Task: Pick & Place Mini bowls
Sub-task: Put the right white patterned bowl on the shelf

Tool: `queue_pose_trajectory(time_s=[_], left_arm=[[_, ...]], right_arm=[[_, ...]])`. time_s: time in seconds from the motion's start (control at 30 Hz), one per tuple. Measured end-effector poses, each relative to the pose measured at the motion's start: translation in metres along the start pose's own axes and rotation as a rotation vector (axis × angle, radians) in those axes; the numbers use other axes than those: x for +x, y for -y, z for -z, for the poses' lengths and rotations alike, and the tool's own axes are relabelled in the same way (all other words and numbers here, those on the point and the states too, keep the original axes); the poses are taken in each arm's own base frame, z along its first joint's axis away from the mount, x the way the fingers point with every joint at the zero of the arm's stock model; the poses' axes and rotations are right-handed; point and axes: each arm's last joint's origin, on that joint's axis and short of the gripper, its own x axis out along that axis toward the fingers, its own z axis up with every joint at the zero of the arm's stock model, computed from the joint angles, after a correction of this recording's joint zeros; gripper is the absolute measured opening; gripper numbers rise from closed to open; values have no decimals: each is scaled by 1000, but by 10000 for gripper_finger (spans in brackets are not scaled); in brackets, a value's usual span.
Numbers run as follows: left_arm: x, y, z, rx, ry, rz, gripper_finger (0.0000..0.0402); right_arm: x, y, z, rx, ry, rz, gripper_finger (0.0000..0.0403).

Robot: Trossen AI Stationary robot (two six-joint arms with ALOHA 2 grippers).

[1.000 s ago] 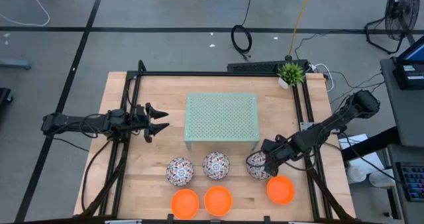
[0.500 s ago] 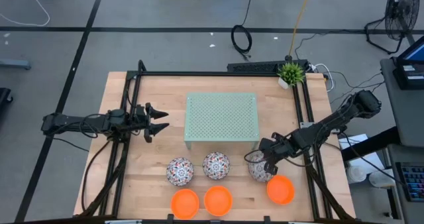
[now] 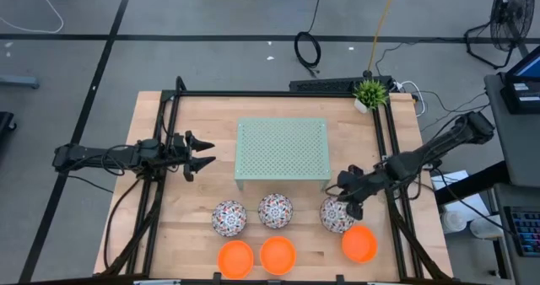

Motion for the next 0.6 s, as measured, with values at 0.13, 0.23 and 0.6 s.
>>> queue_pose_trajectory(time_s=[0.13, 0.23, 0.6], left_arm=[[0, 0, 0, 0, 0, 0, 269], [0, 0, 0, 0, 0, 0, 269], [0, 0, 0, 0, 0, 0, 269]], right_arm=[[-20, -8, -6, -68, 109, -177, 4], [-33, -14, -13, -125, 229, -282, 3], [-63, -35, -51, -369, 758, -488, 3]])
